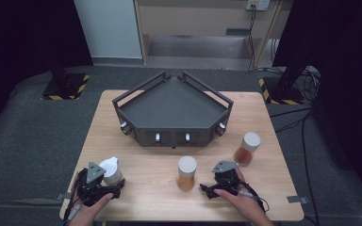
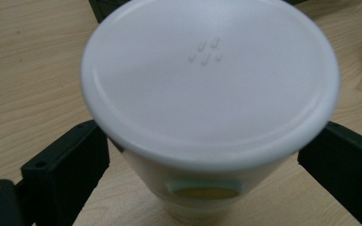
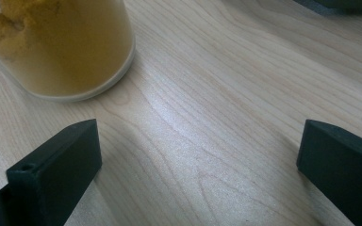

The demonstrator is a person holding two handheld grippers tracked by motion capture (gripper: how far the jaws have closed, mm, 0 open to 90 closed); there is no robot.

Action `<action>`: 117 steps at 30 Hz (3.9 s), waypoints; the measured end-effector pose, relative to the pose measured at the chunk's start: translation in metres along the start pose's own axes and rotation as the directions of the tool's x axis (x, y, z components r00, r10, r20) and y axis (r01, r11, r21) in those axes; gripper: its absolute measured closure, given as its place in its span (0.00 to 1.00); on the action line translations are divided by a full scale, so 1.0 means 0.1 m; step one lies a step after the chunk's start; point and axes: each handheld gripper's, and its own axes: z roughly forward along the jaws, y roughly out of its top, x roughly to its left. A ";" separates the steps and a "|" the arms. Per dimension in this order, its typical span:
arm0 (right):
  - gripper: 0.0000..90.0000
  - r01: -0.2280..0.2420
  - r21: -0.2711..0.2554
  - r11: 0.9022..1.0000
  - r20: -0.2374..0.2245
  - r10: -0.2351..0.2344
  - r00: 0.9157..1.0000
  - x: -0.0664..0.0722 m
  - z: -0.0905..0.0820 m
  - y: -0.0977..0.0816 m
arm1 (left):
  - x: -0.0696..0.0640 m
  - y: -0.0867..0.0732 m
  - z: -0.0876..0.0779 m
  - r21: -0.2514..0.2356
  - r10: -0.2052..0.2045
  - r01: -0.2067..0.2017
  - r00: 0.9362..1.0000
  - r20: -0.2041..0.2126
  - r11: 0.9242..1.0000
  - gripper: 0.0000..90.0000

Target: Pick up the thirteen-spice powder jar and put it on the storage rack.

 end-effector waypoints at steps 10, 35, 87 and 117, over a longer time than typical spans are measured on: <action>0.01 0.000 0.000 1.000 0.000 0.000 1.000 0.00 0.00 0.00 | -0.02 -0.09 0.03 -0.019 -0.019 0.019 1.000 -0.011 1.000 0.04; 0.01 0.000 0.000 1.000 0.000 0.000 1.000 0.00 0.00 0.00 | 0.03 -0.22 0.11 -0.039 -0.049 0.048 0.999 -0.007 0.998 0.22; 0.01 0.000 0.000 1.000 -0.001 0.000 1.000 0.00 0.00 0.00 | -0.03 0.10 0.08 -0.059 0.031 -0.030 0.999 0.017 0.998 0.32; 0.01 0.000 0.000 1.000 -0.001 0.000 1.000 0.00 0.00 0.00 | -0.03 0.50 0.23 -0.053 0.067 -0.064 0.996 0.051 0.997 0.32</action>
